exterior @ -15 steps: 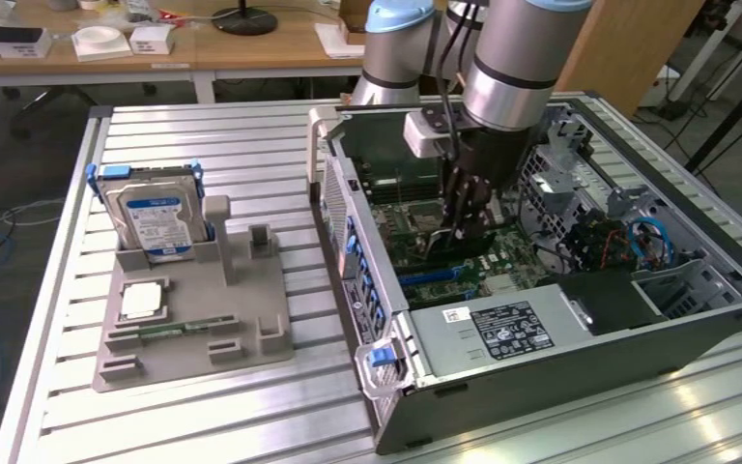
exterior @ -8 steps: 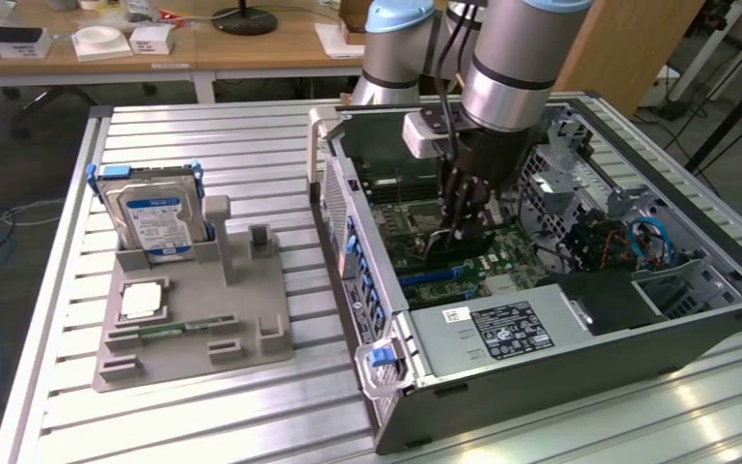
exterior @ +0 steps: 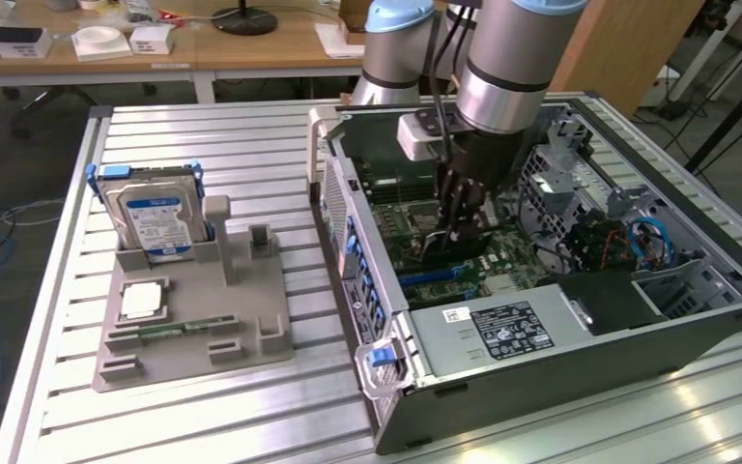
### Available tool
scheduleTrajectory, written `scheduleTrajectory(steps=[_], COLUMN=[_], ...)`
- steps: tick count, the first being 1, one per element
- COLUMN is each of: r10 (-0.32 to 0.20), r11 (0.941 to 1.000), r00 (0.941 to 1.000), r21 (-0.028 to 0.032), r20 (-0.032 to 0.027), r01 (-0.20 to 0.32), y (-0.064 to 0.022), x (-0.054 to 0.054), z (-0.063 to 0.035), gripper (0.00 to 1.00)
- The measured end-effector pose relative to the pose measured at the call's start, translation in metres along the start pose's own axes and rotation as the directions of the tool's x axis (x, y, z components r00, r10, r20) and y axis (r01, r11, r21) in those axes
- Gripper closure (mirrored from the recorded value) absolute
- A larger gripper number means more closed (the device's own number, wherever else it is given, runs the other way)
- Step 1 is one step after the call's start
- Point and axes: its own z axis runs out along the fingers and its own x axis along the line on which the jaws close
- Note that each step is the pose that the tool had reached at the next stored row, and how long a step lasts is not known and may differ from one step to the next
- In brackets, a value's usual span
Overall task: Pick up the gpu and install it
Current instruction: 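Insert the gpu into the slot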
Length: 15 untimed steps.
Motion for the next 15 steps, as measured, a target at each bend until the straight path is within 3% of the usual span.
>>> scheduleTrajectory(steps=[15], r10=[0.0], r11=[1.0], r00=[1.0], r21=[0.0], r20=[0.0], r01=[0.0], y=[0.0003], x=[0.0], z=[0.004], gripper=[0.74])
